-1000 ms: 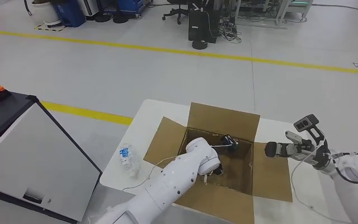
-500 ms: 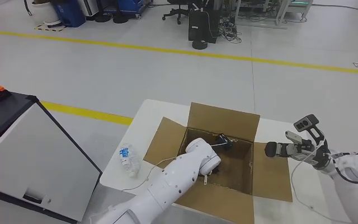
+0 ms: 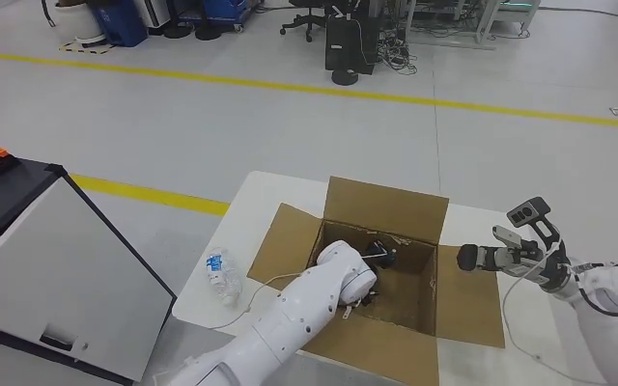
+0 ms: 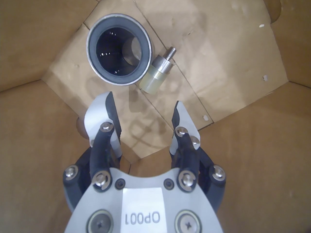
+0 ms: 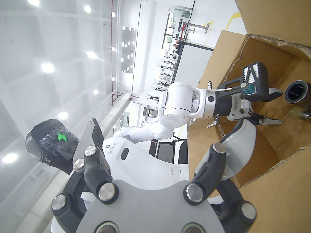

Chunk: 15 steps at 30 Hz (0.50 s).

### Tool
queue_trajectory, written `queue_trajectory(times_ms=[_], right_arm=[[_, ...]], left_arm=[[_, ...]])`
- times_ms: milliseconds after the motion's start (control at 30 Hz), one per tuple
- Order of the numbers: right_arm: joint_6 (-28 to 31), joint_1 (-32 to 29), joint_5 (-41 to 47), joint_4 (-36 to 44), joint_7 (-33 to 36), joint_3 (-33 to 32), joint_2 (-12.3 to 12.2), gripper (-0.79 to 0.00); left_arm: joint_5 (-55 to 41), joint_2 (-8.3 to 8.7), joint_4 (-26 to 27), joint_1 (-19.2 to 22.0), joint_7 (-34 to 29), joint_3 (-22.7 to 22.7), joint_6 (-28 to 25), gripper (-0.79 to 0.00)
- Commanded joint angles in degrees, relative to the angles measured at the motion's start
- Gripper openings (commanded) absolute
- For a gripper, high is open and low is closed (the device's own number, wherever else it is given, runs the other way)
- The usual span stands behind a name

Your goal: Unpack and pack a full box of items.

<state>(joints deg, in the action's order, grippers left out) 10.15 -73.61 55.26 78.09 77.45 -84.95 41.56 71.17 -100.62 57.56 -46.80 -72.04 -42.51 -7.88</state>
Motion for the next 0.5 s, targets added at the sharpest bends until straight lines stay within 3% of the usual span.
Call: queue_trajectory(times_ms=[0,233,367,467], right_arm=[[0.00,0.00,0.00,0.00,0.00,0.00,0.00,0.000],[0.00,0.00,0.00,0.00,0.00,0.00,0.00,0.000],[0.00,0.00,0.00,0.00,0.00,0.00,0.00,0.000],[0.00,0.00,0.00,0.00,0.00,0.00,0.00,0.000]], left_arm=[[-1.32,-0.45,-2.15,0.97,0.09,0.47,-0.68,-0.277],[-5.16,-2.45,-10.34,4.63,0.96,2.66,-2.36,-0.286],[-6.39,-3.53,-12.93,6.02,2.60,3.88,-2.80,-0.326],[-7.08,-4.32,-15.03,7.03,3.61,4.74,-3.09,-0.403]])
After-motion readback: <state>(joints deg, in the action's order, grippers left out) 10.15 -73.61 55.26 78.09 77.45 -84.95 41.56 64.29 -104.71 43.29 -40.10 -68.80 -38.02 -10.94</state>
